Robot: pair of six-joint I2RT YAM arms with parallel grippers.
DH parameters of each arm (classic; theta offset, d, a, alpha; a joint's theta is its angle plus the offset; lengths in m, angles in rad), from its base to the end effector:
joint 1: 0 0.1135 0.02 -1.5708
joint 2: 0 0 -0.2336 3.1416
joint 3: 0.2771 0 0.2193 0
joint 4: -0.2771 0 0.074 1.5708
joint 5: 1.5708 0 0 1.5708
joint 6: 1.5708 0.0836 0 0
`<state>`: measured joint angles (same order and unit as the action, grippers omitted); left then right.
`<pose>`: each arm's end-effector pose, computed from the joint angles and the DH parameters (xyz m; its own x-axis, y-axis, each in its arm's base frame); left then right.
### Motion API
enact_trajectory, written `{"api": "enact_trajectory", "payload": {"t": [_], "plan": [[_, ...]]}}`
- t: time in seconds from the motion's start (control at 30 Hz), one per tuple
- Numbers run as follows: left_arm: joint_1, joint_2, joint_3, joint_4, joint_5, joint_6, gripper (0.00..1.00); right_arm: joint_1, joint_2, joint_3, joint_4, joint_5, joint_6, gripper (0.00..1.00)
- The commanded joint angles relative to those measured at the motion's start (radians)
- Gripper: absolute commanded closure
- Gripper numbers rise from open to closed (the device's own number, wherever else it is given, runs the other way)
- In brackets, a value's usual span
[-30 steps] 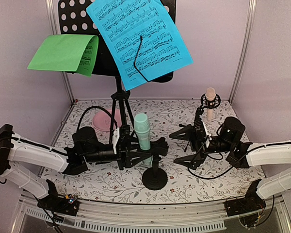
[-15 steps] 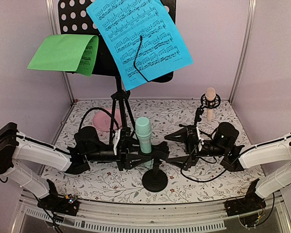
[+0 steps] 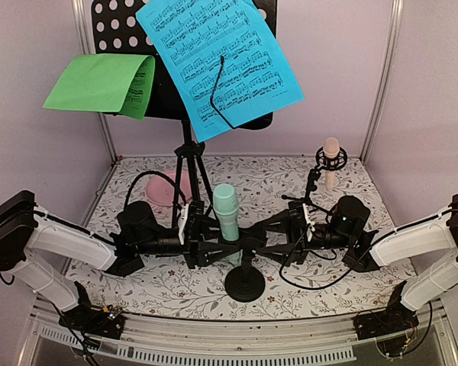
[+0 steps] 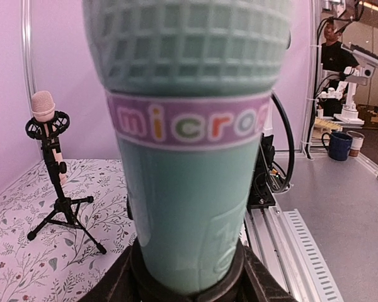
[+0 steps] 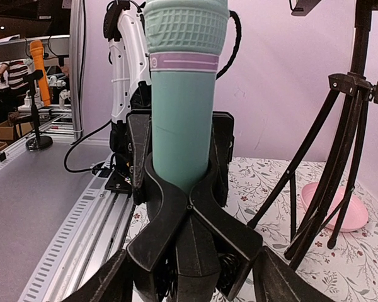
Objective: Pack up the instrument practice props
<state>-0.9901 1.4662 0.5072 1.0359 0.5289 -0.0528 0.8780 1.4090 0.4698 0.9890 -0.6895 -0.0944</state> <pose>0.1357 -0.2837 0.2188 -0.0106 -0.0669 -0.9977 0.9987 0.0495 -0.0139 0.1466 0.2599 0.2161 0.1259 0.0378 -0.9913 -0.9920 0.0075 -0.1257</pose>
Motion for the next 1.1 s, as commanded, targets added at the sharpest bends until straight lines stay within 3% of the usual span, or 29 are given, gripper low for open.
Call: {"api": "enact_trajectory", "payload": {"t": [0.0, 0.17, 0.47, 0.73, 1.07], "plan": [[0.011, 0.018, -0.005, 0.073, 0.016, -0.007, 0.55, 0.006, 0.019, 0.005, 0.025, -0.016, 0.017, 0.39], [0.011, 0.017, -0.009, 0.072, 0.008, -0.006, 0.54, 0.007, -0.005, -0.004, 0.035, -0.024, 0.023, 0.41], [0.01, 0.031, 0.008, 0.058, 0.002, -0.01, 0.52, 0.006, -0.01, 0.001, 0.035, -0.062, 0.047, 0.67], [0.009, 0.024, 0.024, 0.019, -0.004, -0.007, 0.2, 0.006, -0.021, -0.007, 0.03, -0.053, 0.043, 0.76], [0.009, 0.007, 0.03, -0.001, -0.011, -0.009, 0.1, 0.006, -0.002, 0.008, 0.004, -0.04, 0.042, 0.98]]}}
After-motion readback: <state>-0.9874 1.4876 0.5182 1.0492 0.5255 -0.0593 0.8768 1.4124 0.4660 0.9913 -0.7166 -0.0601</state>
